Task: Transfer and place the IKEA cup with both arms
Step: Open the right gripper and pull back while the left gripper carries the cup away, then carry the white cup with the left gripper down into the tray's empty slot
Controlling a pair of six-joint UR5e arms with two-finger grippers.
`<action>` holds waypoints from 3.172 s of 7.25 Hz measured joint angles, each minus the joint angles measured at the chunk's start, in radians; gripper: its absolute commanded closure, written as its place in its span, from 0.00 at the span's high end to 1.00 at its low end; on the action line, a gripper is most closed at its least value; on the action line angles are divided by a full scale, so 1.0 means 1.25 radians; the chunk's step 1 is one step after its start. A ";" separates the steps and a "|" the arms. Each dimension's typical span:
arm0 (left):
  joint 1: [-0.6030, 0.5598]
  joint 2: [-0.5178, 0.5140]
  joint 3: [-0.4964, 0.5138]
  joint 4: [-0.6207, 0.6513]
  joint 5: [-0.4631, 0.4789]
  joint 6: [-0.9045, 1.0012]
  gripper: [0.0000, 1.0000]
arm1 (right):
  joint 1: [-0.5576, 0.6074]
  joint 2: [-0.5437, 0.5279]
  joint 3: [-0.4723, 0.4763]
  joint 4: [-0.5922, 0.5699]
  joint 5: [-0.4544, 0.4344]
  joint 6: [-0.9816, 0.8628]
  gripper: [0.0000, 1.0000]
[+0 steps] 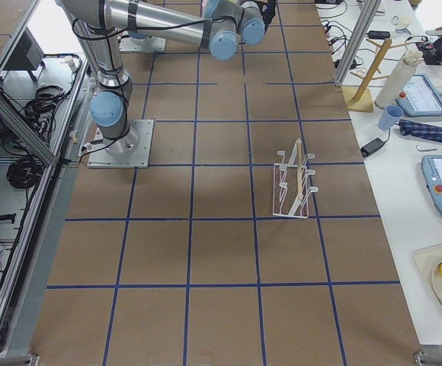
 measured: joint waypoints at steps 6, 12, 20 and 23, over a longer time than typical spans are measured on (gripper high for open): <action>0.005 -0.024 0.065 0.090 0.396 -0.060 0.00 | -0.104 -0.006 -0.016 -0.011 -0.143 0.032 1.00; 0.053 -0.003 0.124 0.065 1.116 0.079 0.00 | -0.108 -0.054 -0.092 -0.045 -0.807 0.264 1.00; 0.458 0.007 -0.044 0.186 1.282 0.649 0.00 | 0.009 -0.115 -0.080 -0.089 -1.179 0.414 1.00; 0.527 0.006 -0.168 0.290 1.266 0.678 0.00 | 0.006 -0.106 -0.078 -0.097 -1.178 0.389 1.00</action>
